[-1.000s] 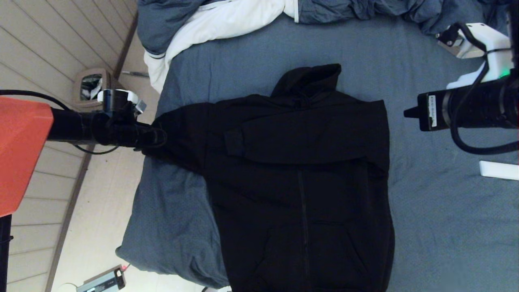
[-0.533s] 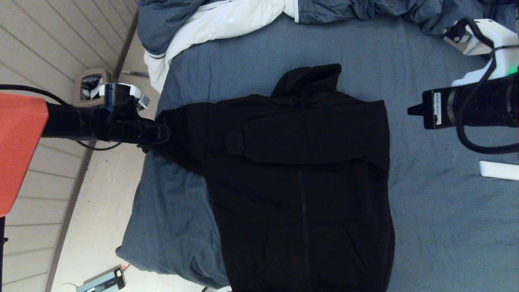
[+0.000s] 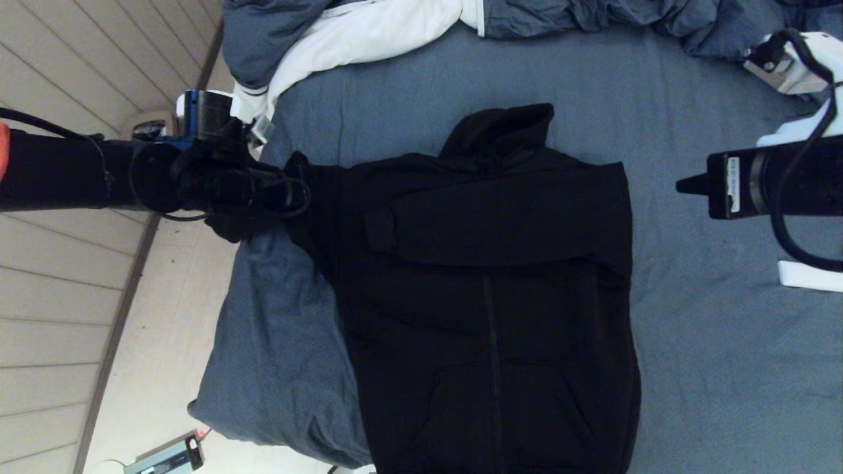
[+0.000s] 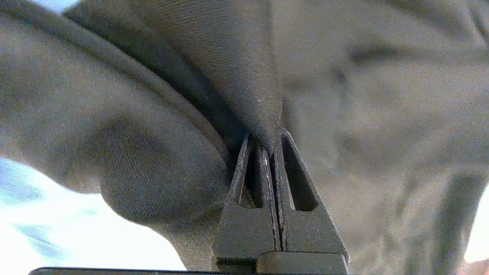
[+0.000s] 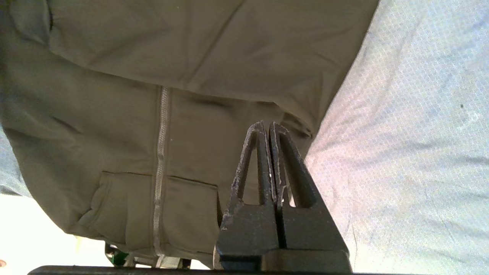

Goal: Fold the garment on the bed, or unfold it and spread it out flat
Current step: Fold the black sweatshirt

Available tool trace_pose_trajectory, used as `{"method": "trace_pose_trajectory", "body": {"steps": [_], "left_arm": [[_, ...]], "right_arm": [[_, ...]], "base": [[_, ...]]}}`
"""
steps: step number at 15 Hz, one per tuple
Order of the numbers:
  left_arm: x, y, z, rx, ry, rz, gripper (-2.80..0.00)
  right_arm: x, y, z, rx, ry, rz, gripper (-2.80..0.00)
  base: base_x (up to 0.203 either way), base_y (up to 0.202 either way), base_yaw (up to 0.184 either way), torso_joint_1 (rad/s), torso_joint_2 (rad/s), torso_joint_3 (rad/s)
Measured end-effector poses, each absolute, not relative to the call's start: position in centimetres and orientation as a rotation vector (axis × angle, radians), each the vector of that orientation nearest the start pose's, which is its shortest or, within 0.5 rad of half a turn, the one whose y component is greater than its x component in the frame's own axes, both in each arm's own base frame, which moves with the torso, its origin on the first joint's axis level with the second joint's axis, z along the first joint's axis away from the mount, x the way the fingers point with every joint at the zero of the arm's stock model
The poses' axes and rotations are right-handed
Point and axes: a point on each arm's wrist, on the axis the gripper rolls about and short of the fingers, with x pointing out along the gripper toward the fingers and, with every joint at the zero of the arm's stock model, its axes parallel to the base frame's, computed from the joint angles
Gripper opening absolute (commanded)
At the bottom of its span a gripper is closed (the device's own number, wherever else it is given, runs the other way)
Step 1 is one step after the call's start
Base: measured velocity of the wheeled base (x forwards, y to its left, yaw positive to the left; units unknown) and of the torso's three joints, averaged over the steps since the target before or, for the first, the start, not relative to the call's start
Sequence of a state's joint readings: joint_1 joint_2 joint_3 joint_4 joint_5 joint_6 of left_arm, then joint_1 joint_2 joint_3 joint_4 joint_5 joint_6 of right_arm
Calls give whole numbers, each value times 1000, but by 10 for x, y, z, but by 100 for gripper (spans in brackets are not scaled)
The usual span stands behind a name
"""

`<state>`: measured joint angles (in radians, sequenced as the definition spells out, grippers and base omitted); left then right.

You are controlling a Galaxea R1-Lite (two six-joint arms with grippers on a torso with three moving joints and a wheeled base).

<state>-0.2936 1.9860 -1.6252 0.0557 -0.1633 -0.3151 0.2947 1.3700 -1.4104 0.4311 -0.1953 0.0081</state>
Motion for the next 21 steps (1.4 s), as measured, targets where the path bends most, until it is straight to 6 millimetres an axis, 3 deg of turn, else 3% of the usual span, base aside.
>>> {"method": "trace_pose_trajectory", "body": {"steps": [4, 8, 11, 14, 15, 21], "left_arm": [[354, -176, 237, -220, 450, -442, -280], [337, -219, 208, -172, 471, -474, -280], [332, -241, 184, -149, 489, -499, -280], [331, -247, 173, -137, 512, -506, -280], [331, -247, 172, -136, 515, -506, 0], [328, -251, 180, -144, 495, -505, 0]], "right_arm": [[191, 54, 336, -82, 381, 97, -280], [187, 52, 334, -82, 366, 96, -280], [185, 50, 330, -82, 368, 98, -280], [181, 49, 329, -81, 368, 96, -280], [180, 48, 329, -80, 367, 95, -280], [177, 47, 330, -77, 357, 96, -280]], "base": [[0, 0, 0, 0, 0, 0], [0, 0, 0, 0, 0, 0], [0, 0, 0, 0, 0, 0], [0, 0, 0, 0, 0, 0], [0, 0, 0, 0, 0, 0], [0, 0, 0, 0, 0, 0]]}}
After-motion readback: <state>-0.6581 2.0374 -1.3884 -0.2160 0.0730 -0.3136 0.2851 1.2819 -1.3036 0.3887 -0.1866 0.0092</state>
